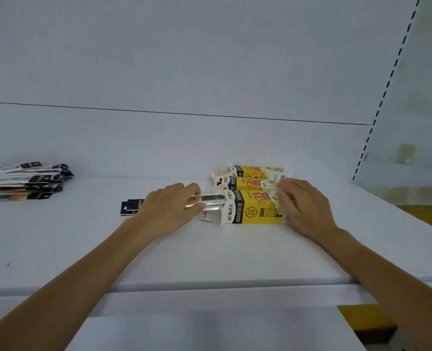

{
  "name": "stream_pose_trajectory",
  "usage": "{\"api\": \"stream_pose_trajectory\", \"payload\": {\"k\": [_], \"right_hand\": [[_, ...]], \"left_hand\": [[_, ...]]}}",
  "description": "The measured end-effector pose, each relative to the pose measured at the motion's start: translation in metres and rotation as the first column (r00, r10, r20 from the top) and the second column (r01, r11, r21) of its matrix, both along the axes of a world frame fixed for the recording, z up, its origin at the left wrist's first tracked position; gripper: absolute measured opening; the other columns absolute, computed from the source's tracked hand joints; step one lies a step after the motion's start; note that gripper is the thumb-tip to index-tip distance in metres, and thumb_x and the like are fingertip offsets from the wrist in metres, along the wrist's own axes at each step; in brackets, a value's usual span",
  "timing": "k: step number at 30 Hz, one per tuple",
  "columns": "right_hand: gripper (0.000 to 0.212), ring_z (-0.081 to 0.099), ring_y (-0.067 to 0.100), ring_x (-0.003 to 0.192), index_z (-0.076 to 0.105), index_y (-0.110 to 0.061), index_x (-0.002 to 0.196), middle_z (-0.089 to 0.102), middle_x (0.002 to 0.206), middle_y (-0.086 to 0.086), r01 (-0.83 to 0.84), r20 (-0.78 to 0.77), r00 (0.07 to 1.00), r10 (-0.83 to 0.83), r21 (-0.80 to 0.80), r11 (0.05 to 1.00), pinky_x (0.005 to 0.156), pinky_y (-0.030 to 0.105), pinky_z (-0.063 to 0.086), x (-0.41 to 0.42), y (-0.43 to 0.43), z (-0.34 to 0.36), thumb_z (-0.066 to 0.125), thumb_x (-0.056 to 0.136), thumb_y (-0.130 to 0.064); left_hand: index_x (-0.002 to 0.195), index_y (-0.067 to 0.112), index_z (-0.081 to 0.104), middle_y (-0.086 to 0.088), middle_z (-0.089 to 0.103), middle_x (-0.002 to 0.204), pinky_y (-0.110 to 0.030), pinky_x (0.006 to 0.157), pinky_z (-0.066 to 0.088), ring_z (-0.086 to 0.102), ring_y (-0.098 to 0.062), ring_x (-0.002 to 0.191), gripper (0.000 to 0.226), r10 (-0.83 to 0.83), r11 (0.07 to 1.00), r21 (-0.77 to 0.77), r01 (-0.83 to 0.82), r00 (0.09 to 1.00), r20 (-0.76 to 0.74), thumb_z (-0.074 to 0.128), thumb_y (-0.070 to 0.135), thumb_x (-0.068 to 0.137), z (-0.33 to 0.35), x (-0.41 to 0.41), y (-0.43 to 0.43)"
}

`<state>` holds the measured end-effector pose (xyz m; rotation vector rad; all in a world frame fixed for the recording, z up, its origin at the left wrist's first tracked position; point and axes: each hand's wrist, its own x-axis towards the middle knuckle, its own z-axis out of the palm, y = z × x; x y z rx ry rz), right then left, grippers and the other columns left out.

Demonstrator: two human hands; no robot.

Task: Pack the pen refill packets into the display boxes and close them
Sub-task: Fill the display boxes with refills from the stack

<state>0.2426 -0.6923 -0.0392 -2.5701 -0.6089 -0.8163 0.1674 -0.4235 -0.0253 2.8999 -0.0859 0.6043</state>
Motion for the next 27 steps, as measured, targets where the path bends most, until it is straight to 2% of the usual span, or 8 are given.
{"api": "stream_pose_trajectory", "payload": {"k": [5,11,14,17,20,22,24,27], "right_hand": [[0.032,0.059,0.022,0.089,0.067,-0.011,0.092,0.067,0.101,0.001,-0.032,0.088,0.996,0.032,0.006,0.999,0.069,0.026,0.035,0.008,0.003,-0.001,0.04,0.089,-0.028],[0.039,0.057,0.019,0.086,0.065,-0.013,0.087,0.067,0.096,-0.001,-0.039,0.105,0.994,0.039,-0.002,0.999,0.068,0.026,0.03,0.011,0.002,-0.005,0.032,0.088,-0.033],[0.047,0.056,0.017,0.08,0.064,-0.014,0.083,0.067,0.09,-0.003,-0.043,0.135,0.99,0.044,-0.012,0.999,0.065,0.026,0.03,0.016,0.0,-0.007,0.024,0.084,-0.039],[0.046,0.056,0.018,0.077,0.063,-0.013,0.081,0.067,0.086,-0.001,-0.049,0.15,0.988,0.049,-0.003,0.999,0.064,0.026,0.031,0.017,0.0,-0.007,0.025,0.084,-0.038],[0.047,0.056,0.017,0.078,0.064,-0.014,0.082,0.066,0.087,-0.002,-0.053,0.161,0.986,0.053,-0.005,0.999,0.065,0.026,0.032,0.019,0.0,-0.009,0.024,0.084,-0.039],[0.048,0.055,0.016,0.08,0.064,-0.015,0.082,0.066,0.089,-0.003,-0.053,0.157,0.986,0.051,0.005,0.999,0.066,0.026,0.032,0.021,0.0,-0.009,0.023,0.083,-0.04],[0.05,0.056,0.016,0.081,0.064,-0.015,0.083,0.066,0.09,-0.004,-0.056,0.154,0.987,0.053,0.015,0.998,0.067,0.027,0.033,0.021,0.001,-0.009,0.022,0.083,-0.041],[0.052,0.057,0.018,0.082,0.065,-0.014,0.083,0.067,0.09,-0.002,-0.055,0.159,0.986,0.052,0.011,0.998,0.067,0.027,0.034,0.021,0.001,-0.008,0.021,0.082,-0.041]], "left_hand": [[0.108,0.024,0.05,0.007,0.058,0.106,-0.029,0.073,0.03,0.055,-0.019,0.1,0.03,0.042,0.999,0.008,-0.042,0.997,-0.057,0.043,0.049,0.092,-0.003,0.005,-0.017],[0.104,0.022,0.051,0.001,0.063,0.105,-0.038,0.082,0.046,0.057,-0.023,0.097,0.019,-0.083,0.932,-0.362,0.017,0.982,-0.168,0.035,0.019,0.096,0.002,0.025,-0.044],[0.104,0.015,0.035,-0.006,0.054,0.111,-0.035,0.074,0.044,0.053,-0.022,0.092,0.015,-0.069,0.907,-0.419,0.03,0.994,-0.08,0.033,0.004,0.094,0.003,0.037,-0.06],[0.11,0.007,0.038,-0.013,0.045,0.118,-0.028,0.067,0.039,0.049,-0.023,0.093,0.025,0.054,0.88,-0.474,-0.032,0.998,0.032,0.033,-0.005,0.089,0.004,0.042,-0.063],[0.117,0.002,0.044,-0.014,0.044,0.125,-0.025,0.081,0.04,0.049,-0.024,0.111,0.033,0.132,0.864,-0.501,-0.036,0.979,0.156,0.034,-0.007,0.087,0.01,0.039,-0.048],[0.121,0.008,0.045,-0.009,0.045,0.128,-0.032,0.093,0.037,0.048,-0.025,0.113,0.032,0.218,0.89,-0.443,-0.108,0.954,0.205,0.043,0.006,0.09,0.017,0.03,-0.033],[0.125,0.013,0.044,-0.004,0.048,0.127,-0.037,0.092,0.036,0.048,-0.023,0.112,0.038,0.306,0.896,-0.359,-0.261,0.949,0.073,0.048,0.027,0.09,0.022,0.019,-0.018],[0.118,0.015,0.05,-0.005,0.058,0.111,-0.033,0.082,0.037,0.052,-0.022,0.099,0.052,0.386,0.822,-0.318,-0.473,0.873,-0.299,0.051,0.049,0.079,0.024,-0.001,-0.001]]}}
